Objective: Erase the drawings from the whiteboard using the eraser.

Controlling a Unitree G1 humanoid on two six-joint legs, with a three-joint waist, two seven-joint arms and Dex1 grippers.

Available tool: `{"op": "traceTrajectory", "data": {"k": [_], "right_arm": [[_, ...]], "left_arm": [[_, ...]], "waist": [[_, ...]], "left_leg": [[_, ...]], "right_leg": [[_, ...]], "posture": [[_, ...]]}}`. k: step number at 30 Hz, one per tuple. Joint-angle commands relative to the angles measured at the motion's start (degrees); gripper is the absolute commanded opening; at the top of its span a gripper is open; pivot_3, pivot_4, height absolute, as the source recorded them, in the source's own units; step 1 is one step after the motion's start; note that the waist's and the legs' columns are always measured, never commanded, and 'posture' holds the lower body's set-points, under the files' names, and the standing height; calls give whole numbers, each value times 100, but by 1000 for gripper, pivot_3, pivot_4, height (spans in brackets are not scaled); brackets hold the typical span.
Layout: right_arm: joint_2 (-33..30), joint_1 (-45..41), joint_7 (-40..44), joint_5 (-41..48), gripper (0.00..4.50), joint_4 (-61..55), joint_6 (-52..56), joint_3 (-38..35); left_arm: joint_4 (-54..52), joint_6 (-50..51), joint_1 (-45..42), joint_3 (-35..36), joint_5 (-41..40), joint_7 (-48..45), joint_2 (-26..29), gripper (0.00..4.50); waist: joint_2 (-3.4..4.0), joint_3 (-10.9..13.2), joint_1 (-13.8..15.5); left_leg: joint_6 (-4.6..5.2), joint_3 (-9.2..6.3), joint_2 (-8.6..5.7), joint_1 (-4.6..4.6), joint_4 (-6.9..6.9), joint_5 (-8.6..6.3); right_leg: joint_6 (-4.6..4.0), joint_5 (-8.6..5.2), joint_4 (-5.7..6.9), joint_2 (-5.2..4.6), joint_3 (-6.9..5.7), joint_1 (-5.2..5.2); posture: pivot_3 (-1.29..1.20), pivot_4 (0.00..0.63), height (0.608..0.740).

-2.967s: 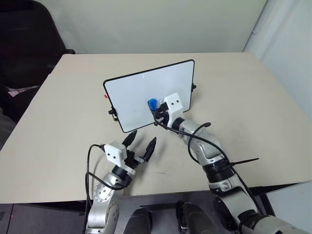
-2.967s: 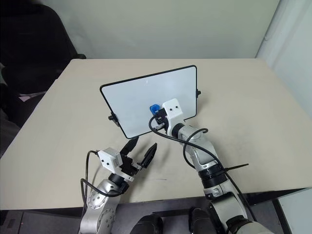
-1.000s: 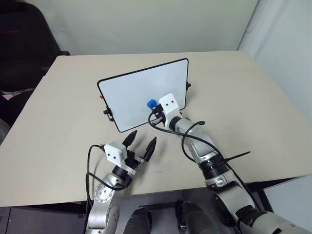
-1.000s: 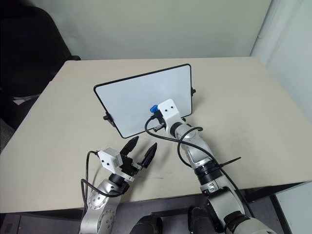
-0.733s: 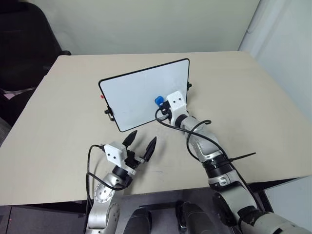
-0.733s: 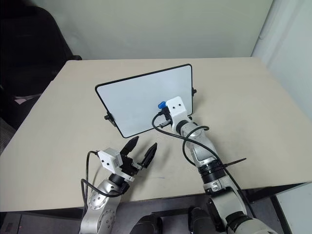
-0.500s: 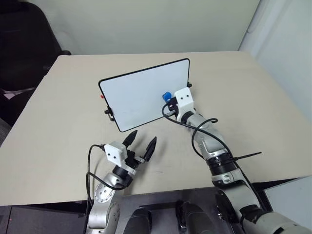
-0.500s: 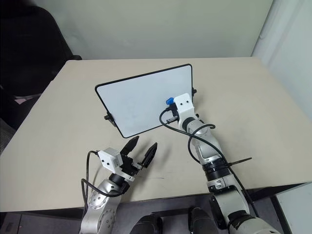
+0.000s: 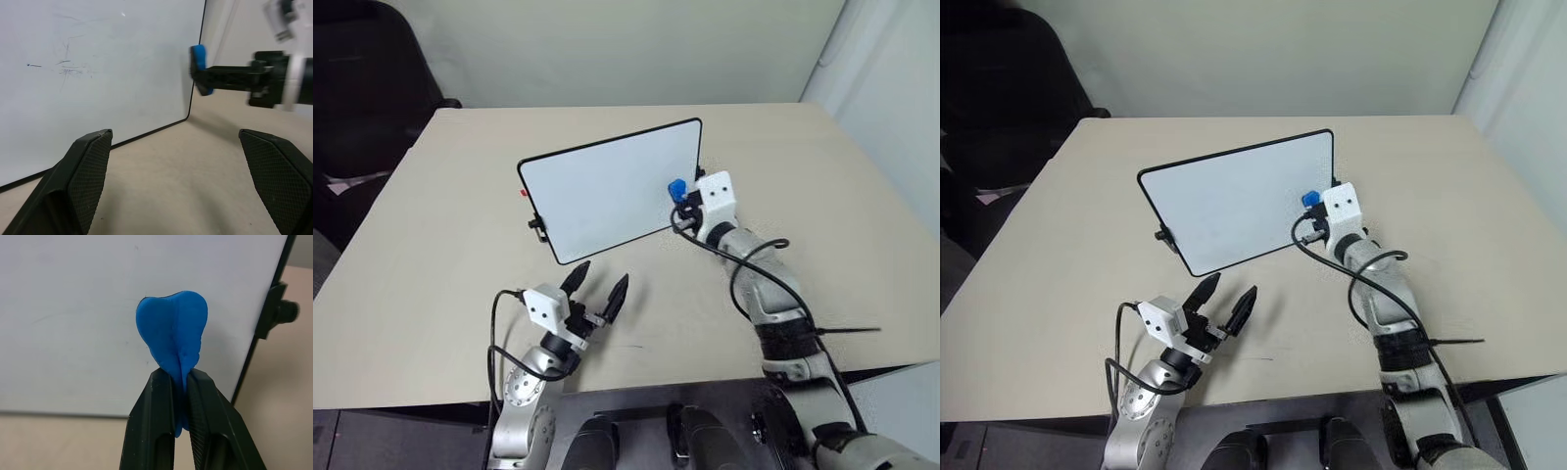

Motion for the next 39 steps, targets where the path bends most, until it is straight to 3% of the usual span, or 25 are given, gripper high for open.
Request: {"op": "traceTrajectory", "data": {"k": [1,5,9,17,25,29,30,34,39], "right_arm": [[-490,130,445,394,141,-1230,832,-114],[-1747,360,1292,1201,141,-1815,2976,-227],[-2350,676,1469,1547,141,-2018,3560,-697],[-2408,991,1179,1446,141,-1667,3505,-407],[-2345,907,768,1192,2912,-1470,3201,-354],[-2270,865,855,1375,4292,-1689,2816,-822],[-2171,880,929,1507,4479,-1747,2594,-1025],[-1585,1121,1225,2021,4479,-2258,1237,-1661],[-1072,1636,1786,2771,4479,-2805,475,-1571]], "left_arm": [[-37,-43,-32,12,-15,-50,14,4500],[68,-74,-76,-62,31,-93,-7,4500],[200,-87,-135,-116,72,-116,-76,4500],[505,-143,-354,-156,88,-213,-104,4500],[568,-129,-431,-158,102,-242,-112,4500],[584,-124,-443,-151,96,-247,-113,4500],[593,-122,-452,-152,95,-248,-115,4500],[605,-128,-462,-175,102,-250,-131,4500],[635,-140,-477,-176,88,-263,-143,4500]], "waist": [[0,0,-1],[-3,-2,27],[-3,-1,36],[-3,-1,16],[-2,-1,34],[-2,-1,38],[-2,-1,38],[-2,-1,38],[-3,-1,44]], "left_leg": [[1,0,-1,1,2,0],[3,-1,-5,16,5,-1],[3,-2,-14,35,6,2],[1,-5,-15,61,2,7],[10,-8,-19,79,-1,1],[17,-8,-19,78,-2,-3],[18,-8,-20,77,-2,-4],[20,-7,-23,77,-3,-5],[24,-7,-31,78,-1,-8]], "right_leg": [[4,-3,0,0,1,4],[47,-28,-3,1,1,35],[82,-50,-2,2,9,56],[85,-49,4,12,12,68],[97,-56,-4,8,14,93],[104,-63,-4,7,15,93],[105,-64,-5,7,15,93],[105,-69,-4,10,16,92],[105,-77,-4,15,14,97]], "posture": [[0,150,740],[0,150,740],[0,150,740],[0,150,740],[0,150,740],[0,150,740],[0,150,740],[0,150,740],[0,150,740]]}}
